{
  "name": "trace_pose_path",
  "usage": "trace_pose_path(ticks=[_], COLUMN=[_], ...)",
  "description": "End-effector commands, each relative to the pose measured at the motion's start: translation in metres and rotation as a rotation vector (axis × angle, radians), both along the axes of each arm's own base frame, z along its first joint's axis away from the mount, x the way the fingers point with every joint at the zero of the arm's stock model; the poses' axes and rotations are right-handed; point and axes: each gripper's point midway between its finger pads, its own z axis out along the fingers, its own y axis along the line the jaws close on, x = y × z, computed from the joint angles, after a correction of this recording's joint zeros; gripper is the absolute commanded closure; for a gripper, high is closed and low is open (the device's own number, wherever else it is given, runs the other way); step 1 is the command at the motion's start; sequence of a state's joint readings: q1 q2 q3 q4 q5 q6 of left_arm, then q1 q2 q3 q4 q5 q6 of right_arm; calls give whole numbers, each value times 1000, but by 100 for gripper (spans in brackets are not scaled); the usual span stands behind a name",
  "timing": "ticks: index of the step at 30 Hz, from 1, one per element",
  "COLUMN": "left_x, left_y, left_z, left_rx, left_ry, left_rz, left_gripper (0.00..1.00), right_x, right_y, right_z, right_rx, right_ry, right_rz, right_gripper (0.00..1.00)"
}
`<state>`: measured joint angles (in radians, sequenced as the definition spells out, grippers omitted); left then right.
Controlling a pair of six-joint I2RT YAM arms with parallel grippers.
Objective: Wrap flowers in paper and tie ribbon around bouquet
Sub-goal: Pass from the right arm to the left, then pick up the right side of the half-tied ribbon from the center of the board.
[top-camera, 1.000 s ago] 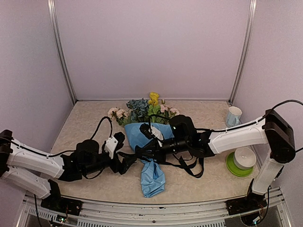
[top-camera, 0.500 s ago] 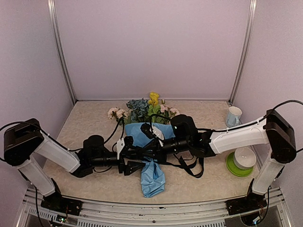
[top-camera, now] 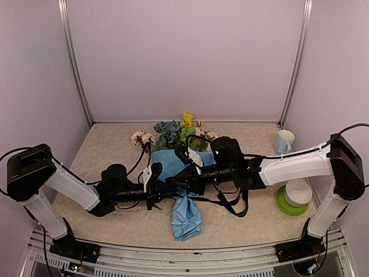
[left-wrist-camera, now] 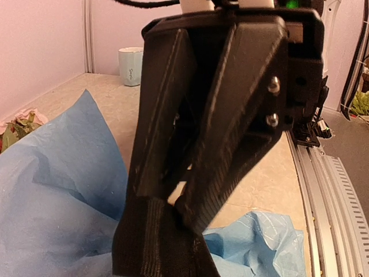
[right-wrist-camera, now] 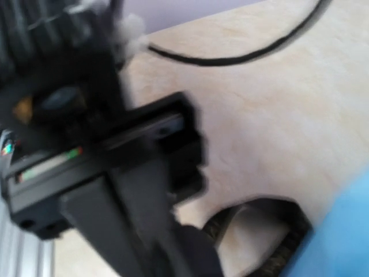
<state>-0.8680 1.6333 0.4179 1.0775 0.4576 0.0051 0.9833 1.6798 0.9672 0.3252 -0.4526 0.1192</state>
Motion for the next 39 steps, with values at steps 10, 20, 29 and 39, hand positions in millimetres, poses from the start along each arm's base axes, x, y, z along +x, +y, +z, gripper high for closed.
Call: trace_pose_path(ticks=[10,20,29,39], left_x=[-15,-26,-27,-23], left_y=[-16,-28,-28,-23], left_z=[3,-2,-8,-7], left_rx=[10,38,68,85], left_ry=[0,12,0,-26], left_rz=[92,53,67,105], left_gripper=[100,100,100,100], right_x=[53,-9,-6,-21], right_y=[-230,-278,-252,-275], right_z=[-48,-132,-155,-156], right_rx=[-545,-762,-715,-799], right_ry=[305,608,644,638], right_rz=[-1020,-1047,-968,-997], right_gripper=[46,40,38,100])
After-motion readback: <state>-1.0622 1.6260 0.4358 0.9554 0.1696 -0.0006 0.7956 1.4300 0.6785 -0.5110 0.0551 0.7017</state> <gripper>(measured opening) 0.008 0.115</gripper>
